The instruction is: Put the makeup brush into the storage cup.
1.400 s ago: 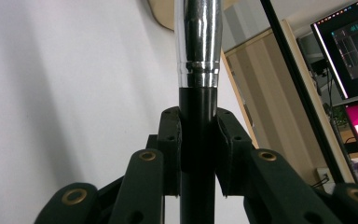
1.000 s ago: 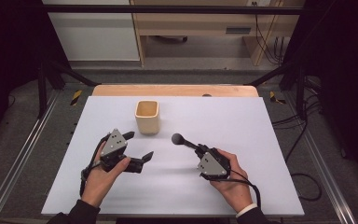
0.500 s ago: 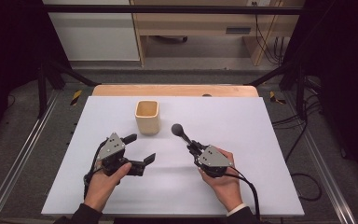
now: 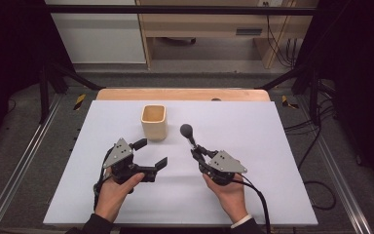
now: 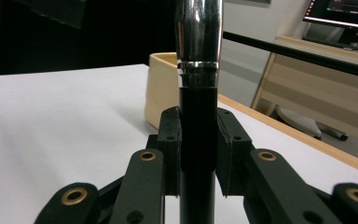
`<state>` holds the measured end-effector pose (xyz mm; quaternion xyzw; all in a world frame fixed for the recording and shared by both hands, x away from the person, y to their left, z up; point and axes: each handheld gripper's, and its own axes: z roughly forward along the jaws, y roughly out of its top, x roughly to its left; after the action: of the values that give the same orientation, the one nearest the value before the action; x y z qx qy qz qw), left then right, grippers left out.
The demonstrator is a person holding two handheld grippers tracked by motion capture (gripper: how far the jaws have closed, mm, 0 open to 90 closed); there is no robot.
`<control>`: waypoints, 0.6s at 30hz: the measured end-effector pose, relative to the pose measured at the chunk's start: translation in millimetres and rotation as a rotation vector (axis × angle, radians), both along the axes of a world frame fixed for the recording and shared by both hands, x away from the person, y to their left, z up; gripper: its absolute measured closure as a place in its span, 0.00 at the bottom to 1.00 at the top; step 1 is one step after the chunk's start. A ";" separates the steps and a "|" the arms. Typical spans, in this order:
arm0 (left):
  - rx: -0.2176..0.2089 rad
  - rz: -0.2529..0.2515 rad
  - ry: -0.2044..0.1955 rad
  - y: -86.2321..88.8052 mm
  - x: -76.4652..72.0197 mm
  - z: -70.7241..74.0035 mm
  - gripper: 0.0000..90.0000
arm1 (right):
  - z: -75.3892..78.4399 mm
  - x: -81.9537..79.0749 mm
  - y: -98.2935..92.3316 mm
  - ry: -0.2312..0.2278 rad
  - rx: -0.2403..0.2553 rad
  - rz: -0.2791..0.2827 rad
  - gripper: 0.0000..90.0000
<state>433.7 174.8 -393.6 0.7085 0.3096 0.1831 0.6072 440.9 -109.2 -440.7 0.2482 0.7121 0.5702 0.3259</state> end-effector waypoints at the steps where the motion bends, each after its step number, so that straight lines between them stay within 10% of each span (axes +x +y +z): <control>1: 0.000 0.000 0.000 0.0 0.0 0.0 0.02 | 0.0 0.0 0.0 0.000 0.000 0.000 0.83; 18: -0.020 -0.058 0.016 -26.8 -1.6 2.3 0.06 | 1.7 -9.5 21.2 0.001 0.007 0.061 0.83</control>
<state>432.1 148.0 -391.3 0.7127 0.2955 0.1565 0.6167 431.4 -88.0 -439.0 0.2279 0.7173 0.5824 0.3072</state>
